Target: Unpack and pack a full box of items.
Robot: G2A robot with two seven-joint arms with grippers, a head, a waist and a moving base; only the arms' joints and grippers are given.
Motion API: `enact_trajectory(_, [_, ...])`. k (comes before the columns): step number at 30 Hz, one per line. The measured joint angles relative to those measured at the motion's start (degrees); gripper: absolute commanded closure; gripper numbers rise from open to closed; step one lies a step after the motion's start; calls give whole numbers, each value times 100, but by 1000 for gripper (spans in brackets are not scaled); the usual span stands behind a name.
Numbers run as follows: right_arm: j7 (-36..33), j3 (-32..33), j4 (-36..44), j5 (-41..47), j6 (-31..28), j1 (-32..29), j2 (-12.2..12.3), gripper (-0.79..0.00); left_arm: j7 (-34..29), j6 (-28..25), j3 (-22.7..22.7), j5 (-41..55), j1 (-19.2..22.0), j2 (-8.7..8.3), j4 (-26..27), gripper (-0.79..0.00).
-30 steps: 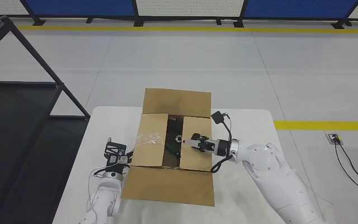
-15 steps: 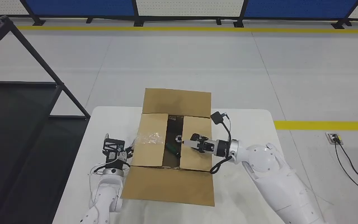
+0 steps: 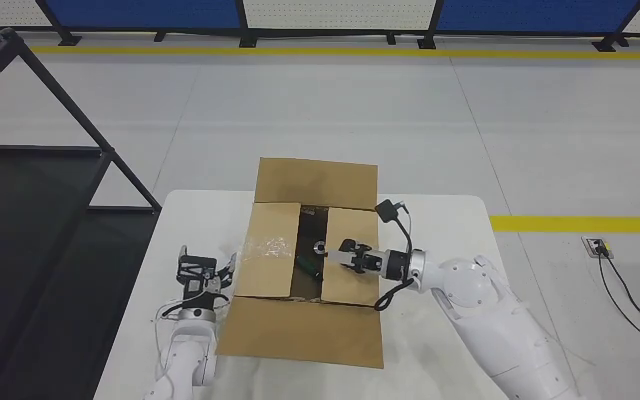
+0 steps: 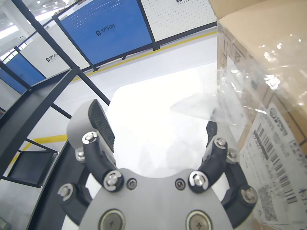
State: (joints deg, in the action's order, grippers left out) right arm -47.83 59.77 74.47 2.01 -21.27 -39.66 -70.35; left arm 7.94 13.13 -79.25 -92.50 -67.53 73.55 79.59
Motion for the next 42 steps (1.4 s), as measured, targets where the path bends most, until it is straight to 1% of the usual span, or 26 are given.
enact_trajectory(4, [5, -4, -14, 1, -18, -7, -2, -785, 15, -107, 19, -284, -23, -13, 21, -776])
enact_trajectory(7, [22, 14, -7, -3, -42, -36, 3, -785, 19, -254, 36, -467, -46, -24, 36, -656])
enact_trajectory(9, [31, 24, 4, -11, -45, -55, 7, -785, 15, -310, 33, -525, -65, -28, 59, -619])
enact_trajectory(10, [34, 29, 12, -15, -48, -66, 9, -785, 15, -316, 28, -540, -79, -28, 77, -480])
enact_trajectory(11, [39, 35, 17, -15, -53, -73, 10, -785, 14, -313, 24, -540, -89, -27, 91, -456])
enact_trajectory(13, [47, 44, 25, -15, -60, -88, 12, -785, 13, -297, 17, -532, -109, -22, 115, -496])
enact_trajectory(14, [48, 46, 29, -15, -60, -92, 13, -785, 19, -288, 12, -518, -118, -19, 123, -545])
enact_trajectory(18, [37, 49, 40, -23, -60, -99, 15, -785, 70, -199, -33, -406, -185, -6, 171, -585])
enact_trajectory(20, [32, 52, 40, -13, -73, -100, 15, -785, 104, -154, -76, -334, -227, -1, 205, -625])
enact_trajectory(24, [25, 48, 32, -16, -86, -94, 15, -785, 106, -170, -165, -235, -276, 0, 273, -650])
enact_trajectory(25, [24, 46, 29, -16, -86, -90, 14, -785, 106, -181, -182, -225, -288, 0, 287, -637])
enact_trajectory(35, [35, 44, 1, -9, -111, -79, 10, -785, 172, -114, -266, -187, -372, 14, 426, -634])
enact_trajectory(42, [38, 88, 8, -4, -115, -107, 22, -785, 218, -32, -579, 43, -565, 0, 505, -628])
